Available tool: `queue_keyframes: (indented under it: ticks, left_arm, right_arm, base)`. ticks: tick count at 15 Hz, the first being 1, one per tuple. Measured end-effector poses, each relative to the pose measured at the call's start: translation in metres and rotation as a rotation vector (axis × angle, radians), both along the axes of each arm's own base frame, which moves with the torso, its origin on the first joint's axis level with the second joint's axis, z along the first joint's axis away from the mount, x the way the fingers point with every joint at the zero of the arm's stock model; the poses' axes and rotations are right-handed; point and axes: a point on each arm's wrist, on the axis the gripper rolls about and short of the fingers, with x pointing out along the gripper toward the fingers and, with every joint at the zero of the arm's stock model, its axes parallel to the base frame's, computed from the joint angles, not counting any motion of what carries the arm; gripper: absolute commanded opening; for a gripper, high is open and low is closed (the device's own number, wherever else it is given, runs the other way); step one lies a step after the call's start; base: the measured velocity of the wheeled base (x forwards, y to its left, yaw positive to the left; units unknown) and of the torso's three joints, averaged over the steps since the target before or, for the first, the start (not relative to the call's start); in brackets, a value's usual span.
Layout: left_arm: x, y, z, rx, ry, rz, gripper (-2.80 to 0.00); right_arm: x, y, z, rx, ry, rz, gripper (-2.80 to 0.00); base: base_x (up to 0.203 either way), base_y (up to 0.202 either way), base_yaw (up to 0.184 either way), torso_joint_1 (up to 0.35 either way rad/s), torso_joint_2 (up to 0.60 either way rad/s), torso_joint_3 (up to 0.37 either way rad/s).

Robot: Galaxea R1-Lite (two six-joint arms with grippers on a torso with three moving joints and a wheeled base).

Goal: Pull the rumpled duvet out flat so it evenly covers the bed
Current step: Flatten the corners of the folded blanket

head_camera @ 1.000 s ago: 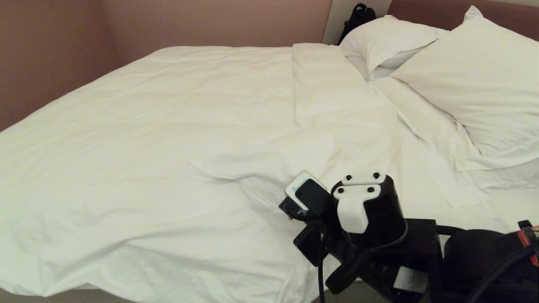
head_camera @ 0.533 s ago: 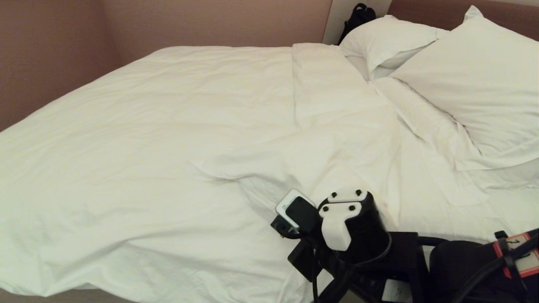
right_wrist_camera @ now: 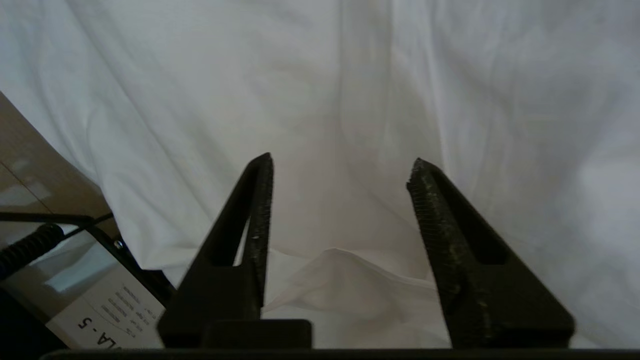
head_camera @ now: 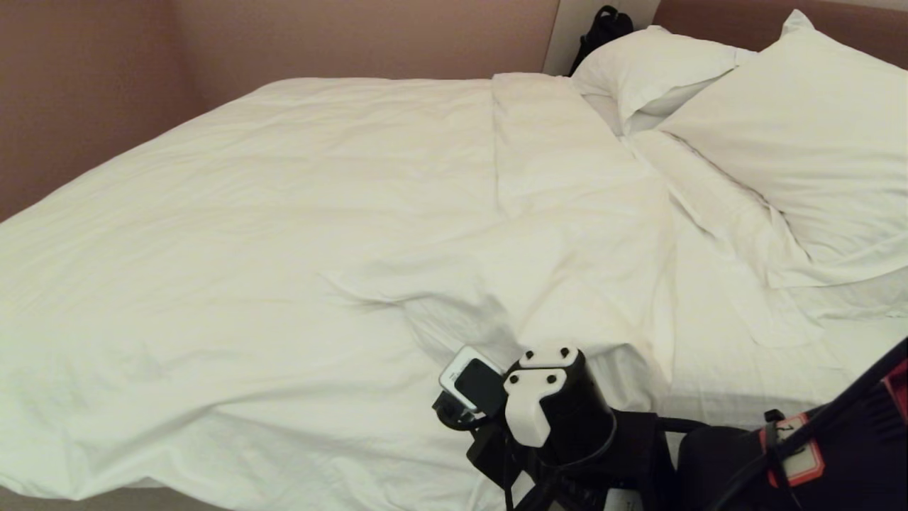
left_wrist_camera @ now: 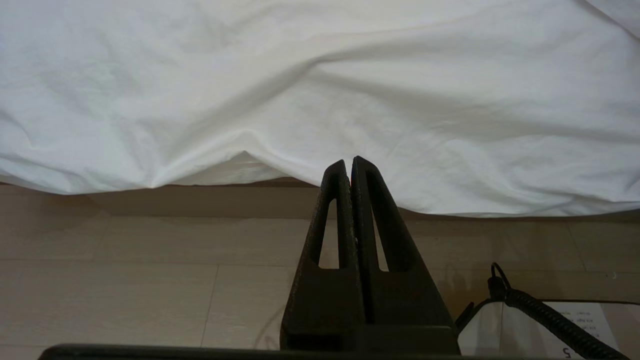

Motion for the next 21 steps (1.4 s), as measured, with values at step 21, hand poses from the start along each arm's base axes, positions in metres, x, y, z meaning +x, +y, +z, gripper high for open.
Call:
queue_keyframes:
  ticks: [21]
  left_arm:
    - [0.0,0.0,0.0,0.0,0.0,0.0,-2.8]
  right_arm:
    - [0.038,0.009,-0.038,-0.148,-0.136,-0.072,0.0]
  base:
    - [0.0,0.0,0.0,0.0,0.0,0.0]
